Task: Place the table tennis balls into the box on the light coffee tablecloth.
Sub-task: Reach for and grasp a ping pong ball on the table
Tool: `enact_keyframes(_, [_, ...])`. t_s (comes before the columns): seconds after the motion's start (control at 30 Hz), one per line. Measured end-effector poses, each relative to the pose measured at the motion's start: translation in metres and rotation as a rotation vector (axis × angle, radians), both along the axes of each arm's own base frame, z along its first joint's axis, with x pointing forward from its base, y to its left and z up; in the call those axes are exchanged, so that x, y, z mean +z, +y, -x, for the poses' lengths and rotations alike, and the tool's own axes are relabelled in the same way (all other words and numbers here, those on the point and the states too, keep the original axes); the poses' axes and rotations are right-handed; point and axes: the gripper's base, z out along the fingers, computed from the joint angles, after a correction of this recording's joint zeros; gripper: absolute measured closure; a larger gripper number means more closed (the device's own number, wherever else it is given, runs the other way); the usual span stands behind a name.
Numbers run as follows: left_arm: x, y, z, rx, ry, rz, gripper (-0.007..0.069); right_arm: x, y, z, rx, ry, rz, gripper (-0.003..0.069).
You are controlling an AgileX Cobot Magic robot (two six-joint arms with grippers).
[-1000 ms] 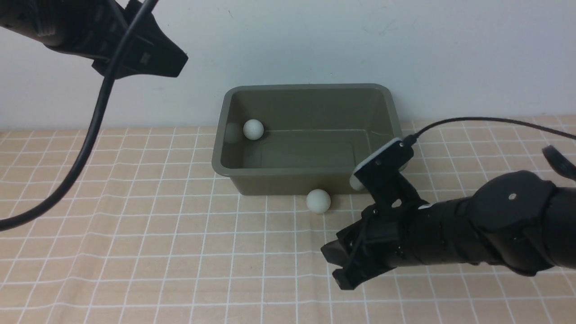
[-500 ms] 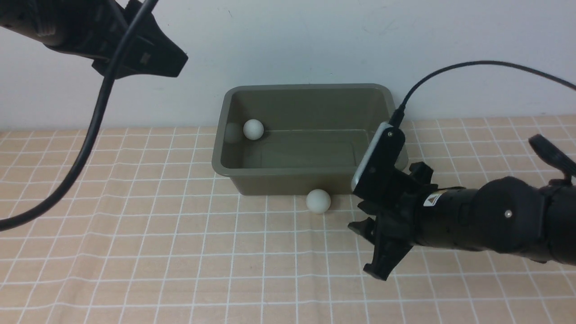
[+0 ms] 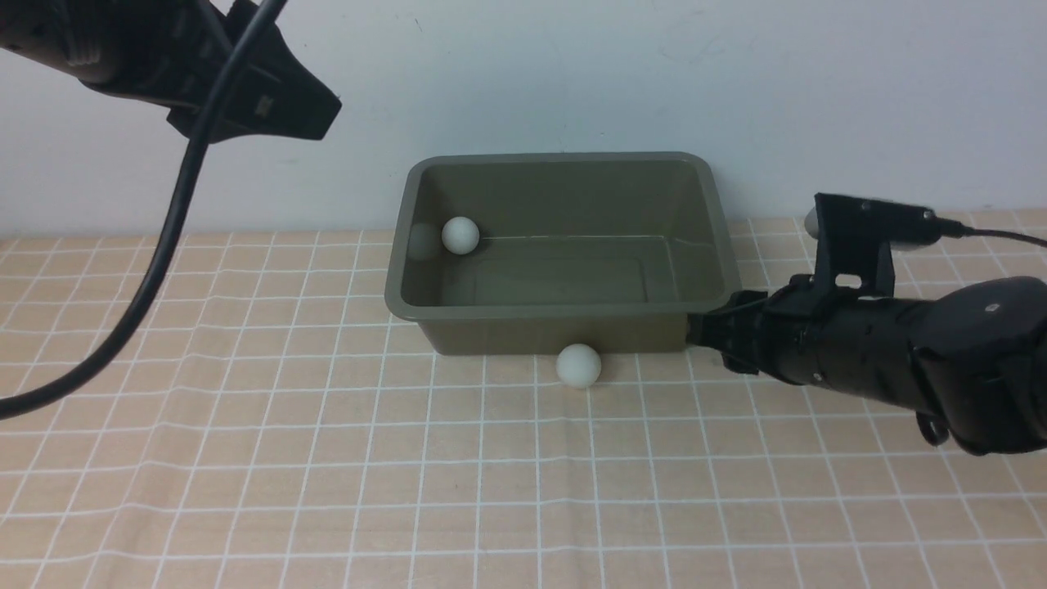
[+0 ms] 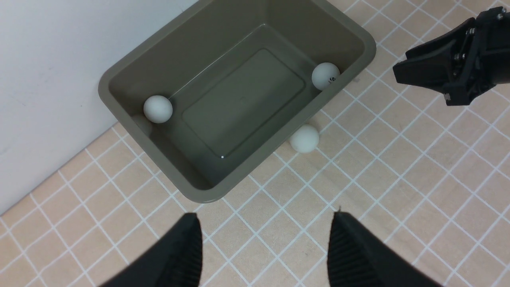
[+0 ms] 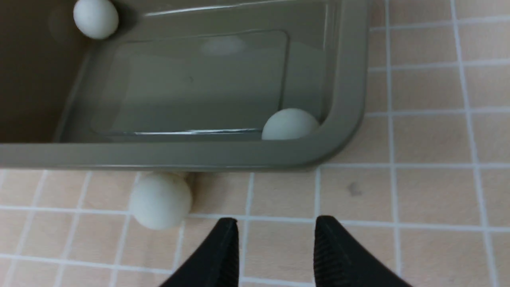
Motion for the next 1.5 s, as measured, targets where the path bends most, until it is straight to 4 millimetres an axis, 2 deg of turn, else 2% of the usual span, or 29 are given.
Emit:
enact_keyframes(0.13, [0.0, 0.0, 0.0, -0.001, 0.001, 0.003, 0.0274, 0.002, 0.004, 0.0, 0.06, -0.006, 0.016, 0.041])
enact_keyframes(0.27, [0.0, 0.0, 0.0, -0.002, 0.001, 0.005, 0.0274, 0.003, 0.011, 0.0, 0.19, -0.02, 0.064, 0.041])
enact_keyframes(0.43, [0.0, 0.0, 0.0, -0.002, 0.001, 0.005, 0.0274, 0.006, 0.025, 0.001, 0.298, -0.045, 0.089, 0.041])
enact_keyframes(0.7, [0.0, 0.0, 0.0, -0.002, 0.002, 0.005, 0.0274, 0.024, 0.052, -0.02, 0.378, -0.13, 0.093, 0.041])
enact_keyframes(0.9, [0.0, 0.0, 0.0, -0.002, 0.002, 0.005, 0.0274, 0.036, 0.05, -0.024, 0.415, -0.181, 0.13, 0.041])
enact_keyframes(0.93, [0.0, 0.0, 0.0, -0.002, 0.002, 0.006, 0.0274, 0.045, 0.045, -0.023, 0.398, -0.189, 0.103, 0.041])
enact_keyframes(1.1, [0.0, 0.0, 0.0, -0.002, 0.002, 0.006, 0.0274, 0.092, 0.023, -0.008, 0.372, -0.245, -0.028, 0.041])
enact_keyframes(1.23, [0.0, 0.0, 0.0, -0.002, 0.002, 0.006, 0.0274, 0.119, 0.016, 0.013, 0.429, -0.237, -0.139, 0.041])
enact_keyframes(1.5, [0.0, 0.0, 0.0, -0.002, 0.002, 0.006, 0.0274, 0.137, 0.022, 0.062, 0.72, -0.085, -0.23, 0.041])
